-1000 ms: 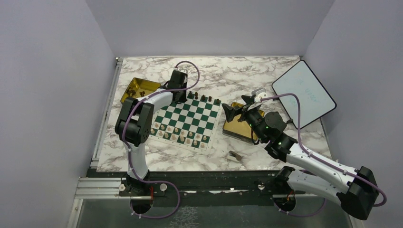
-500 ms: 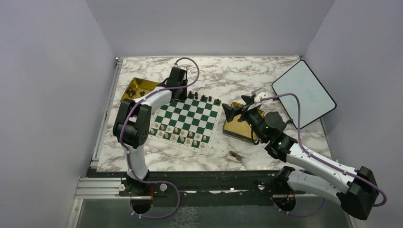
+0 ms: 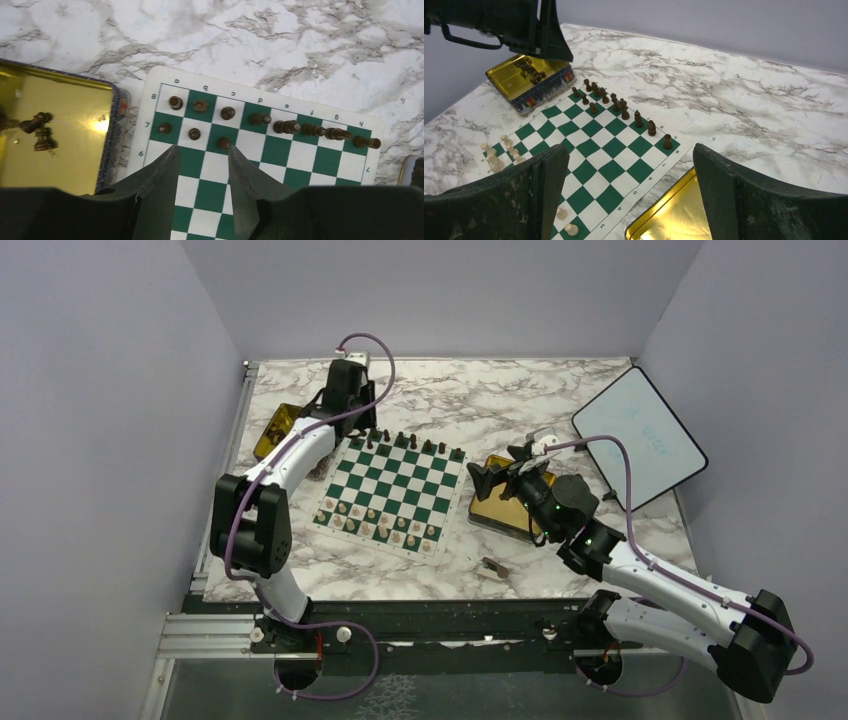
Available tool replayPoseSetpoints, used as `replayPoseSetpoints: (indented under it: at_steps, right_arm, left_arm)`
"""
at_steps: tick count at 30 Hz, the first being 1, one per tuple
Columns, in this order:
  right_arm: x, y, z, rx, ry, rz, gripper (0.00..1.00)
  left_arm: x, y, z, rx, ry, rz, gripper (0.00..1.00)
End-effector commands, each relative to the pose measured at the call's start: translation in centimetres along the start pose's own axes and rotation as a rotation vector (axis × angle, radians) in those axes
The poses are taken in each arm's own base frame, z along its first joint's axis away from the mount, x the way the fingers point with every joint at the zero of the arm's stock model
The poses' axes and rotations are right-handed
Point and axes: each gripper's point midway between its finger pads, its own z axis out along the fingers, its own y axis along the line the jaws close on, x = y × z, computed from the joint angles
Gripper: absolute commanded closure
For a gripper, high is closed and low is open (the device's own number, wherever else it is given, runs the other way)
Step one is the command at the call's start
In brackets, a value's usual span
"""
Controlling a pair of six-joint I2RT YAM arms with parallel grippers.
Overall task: Set up the chess pieces on the board
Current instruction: Pick up the chess piece from the storage box.
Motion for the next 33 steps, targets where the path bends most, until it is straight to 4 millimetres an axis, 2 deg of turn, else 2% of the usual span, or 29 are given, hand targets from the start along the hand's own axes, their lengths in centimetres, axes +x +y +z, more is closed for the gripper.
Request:
replayPoseSetpoints:
  at_steps: [1, 7, 12, 19, 33]
  right_arm:
    - [-0.5, 0.1, 0.1, 0.006, 0.011, 0.006, 0.0]
    - [-0.3, 0.6, 0.0, -0.029, 0.012, -0.007, 0.0]
    - [-0.5, 0.6, -0.1, -0.032, -0.001, -0.015, 0.0]
    - [-0.7, 0.6, -0.2, -0.032, -0.005, -0.019, 0.0]
    - [-0.7, 0.5, -0.1, -0.029, -0.005, -0.026, 0.0]
  left_arm:
    - [-0.3, 4.2, -2.1, -0.074, -0.014, -0.055, 0.58]
    - [0.7, 12.3, -2.5, -0.226, -0.011, -0.15, 0.62]
    - [1.3, 16.6, -1.6, -0.275, 0.001, -0.239, 0.65]
    - [2.3, 18.5, 1.0, -0.279, 0.049, -0.224, 0.66]
    - [4.8, 21.3, 3.8, -0.273, 0.133, -0.209, 0.62]
